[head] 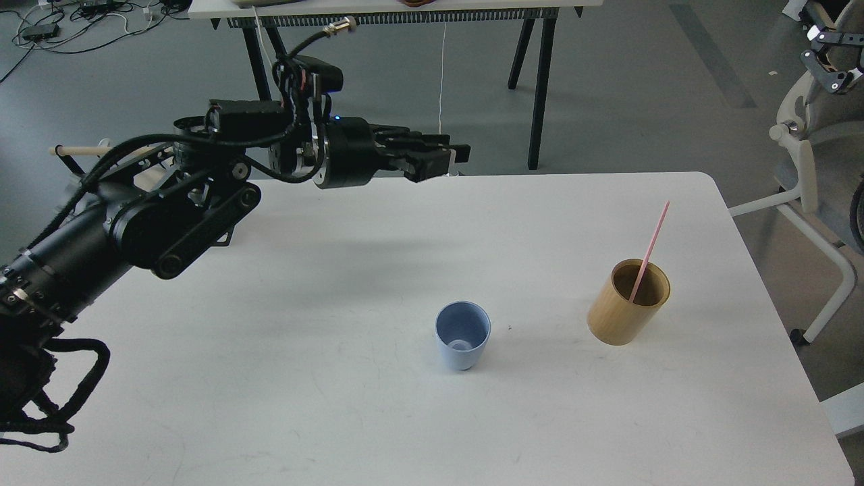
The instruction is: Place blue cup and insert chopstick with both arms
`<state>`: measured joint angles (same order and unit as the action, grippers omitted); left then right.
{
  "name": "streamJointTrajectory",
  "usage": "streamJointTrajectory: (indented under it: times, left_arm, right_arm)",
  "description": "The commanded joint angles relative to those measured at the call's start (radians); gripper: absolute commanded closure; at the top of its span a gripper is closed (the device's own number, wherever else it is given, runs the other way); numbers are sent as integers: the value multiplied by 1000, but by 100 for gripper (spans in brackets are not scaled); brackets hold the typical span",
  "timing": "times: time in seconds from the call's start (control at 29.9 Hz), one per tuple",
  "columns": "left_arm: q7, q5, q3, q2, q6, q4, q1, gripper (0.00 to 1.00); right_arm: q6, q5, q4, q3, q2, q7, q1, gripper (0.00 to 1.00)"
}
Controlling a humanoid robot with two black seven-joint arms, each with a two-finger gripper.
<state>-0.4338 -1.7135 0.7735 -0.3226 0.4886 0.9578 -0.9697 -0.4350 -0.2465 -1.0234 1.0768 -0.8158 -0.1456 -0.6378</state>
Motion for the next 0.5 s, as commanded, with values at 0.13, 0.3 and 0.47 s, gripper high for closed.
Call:
streamJointTrajectory:
  times: [0.13, 0.3, 0.47]
  left_arm:
    - [0, 743, 119, -39, 0, -252, -23, 5]
    - [-5, 1223, 118, -52, 0, -370, -21, 1]
    - [1, 1561, 110, -52, 0, -441, 0, 1]
  right_arm:
    - [123, -347, -191, -3, -88, 0, 127, 3]
    - [194, -570, -250, -18, -121, 0, 167, 3]
    - [284, -810, -385, -35, -163, 0, 245, 7]
